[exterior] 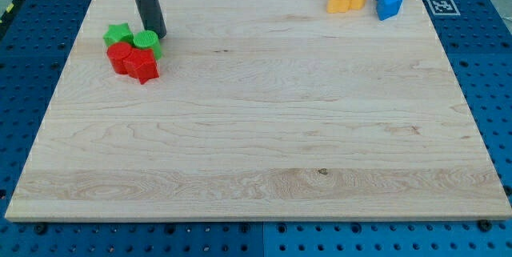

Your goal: Push the green star into the red circle

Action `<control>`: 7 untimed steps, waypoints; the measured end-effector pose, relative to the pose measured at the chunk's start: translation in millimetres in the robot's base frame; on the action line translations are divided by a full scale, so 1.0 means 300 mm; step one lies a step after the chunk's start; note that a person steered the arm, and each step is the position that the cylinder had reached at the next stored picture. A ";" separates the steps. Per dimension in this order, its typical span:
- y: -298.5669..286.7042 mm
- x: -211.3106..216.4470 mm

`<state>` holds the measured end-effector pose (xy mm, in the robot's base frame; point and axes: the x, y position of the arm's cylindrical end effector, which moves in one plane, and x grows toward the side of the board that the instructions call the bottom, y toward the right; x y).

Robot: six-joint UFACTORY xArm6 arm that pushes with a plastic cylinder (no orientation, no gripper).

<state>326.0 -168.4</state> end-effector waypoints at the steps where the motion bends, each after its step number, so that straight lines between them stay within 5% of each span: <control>1: 0.000 -0.065; 3: -0.151 -0.159; 7: -0.169 -0.028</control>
<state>317.5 -219.0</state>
